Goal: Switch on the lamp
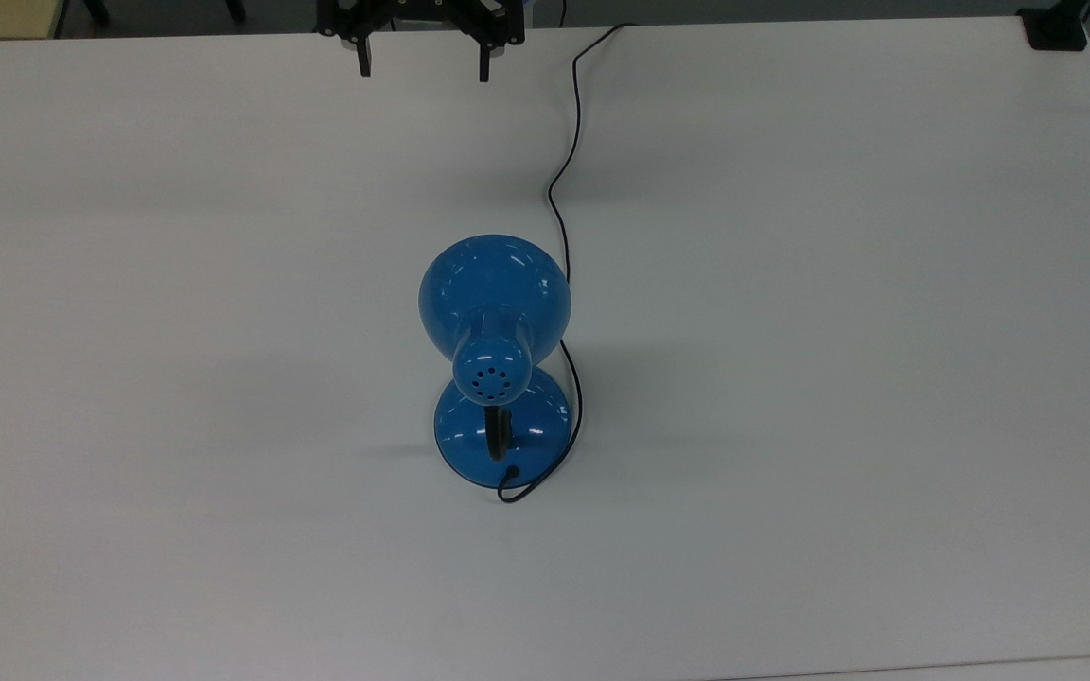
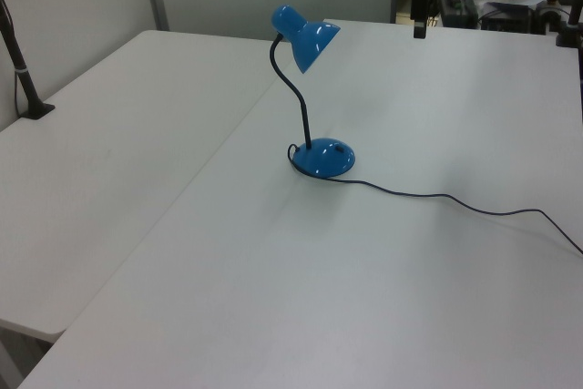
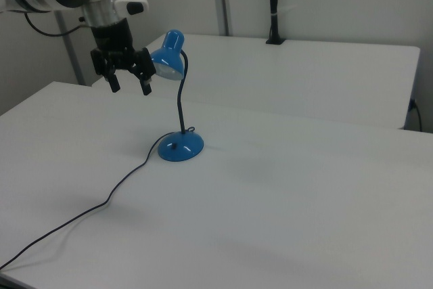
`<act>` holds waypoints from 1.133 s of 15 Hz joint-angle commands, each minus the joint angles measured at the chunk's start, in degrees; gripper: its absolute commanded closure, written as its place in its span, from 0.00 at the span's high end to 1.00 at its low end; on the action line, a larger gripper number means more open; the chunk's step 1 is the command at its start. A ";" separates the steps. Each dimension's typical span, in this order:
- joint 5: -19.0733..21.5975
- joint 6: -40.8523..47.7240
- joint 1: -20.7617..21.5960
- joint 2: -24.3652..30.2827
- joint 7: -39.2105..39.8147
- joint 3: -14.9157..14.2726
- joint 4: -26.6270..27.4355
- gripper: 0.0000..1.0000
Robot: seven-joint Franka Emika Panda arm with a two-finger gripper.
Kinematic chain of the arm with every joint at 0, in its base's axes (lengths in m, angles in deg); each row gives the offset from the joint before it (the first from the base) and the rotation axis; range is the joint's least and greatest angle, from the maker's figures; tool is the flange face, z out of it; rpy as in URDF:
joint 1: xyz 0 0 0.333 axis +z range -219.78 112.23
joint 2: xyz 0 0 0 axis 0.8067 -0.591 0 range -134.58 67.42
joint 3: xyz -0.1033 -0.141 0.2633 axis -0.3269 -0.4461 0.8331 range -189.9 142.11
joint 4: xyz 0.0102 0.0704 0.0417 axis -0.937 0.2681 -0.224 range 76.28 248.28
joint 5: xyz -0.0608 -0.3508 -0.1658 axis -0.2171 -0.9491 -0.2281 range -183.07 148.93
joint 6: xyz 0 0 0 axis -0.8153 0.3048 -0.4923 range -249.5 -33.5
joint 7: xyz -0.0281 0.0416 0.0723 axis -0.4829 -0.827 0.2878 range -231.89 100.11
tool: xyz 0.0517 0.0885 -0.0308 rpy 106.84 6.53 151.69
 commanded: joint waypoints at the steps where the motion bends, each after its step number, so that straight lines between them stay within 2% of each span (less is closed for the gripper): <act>1: -0.20 0.75 -0.01 0.61 0.68 -0.32 0.05 1.00; 11: -0.29 1.01 0.42 0.26 0.78 -0.14 0.05 1.00; 12: -0.29 1.10 0.43 0.26 0.78 -0.14 0.05 0.96; 17: -0.29 1.10 0.25 0.17 0.86 -0.14 0.05 0.43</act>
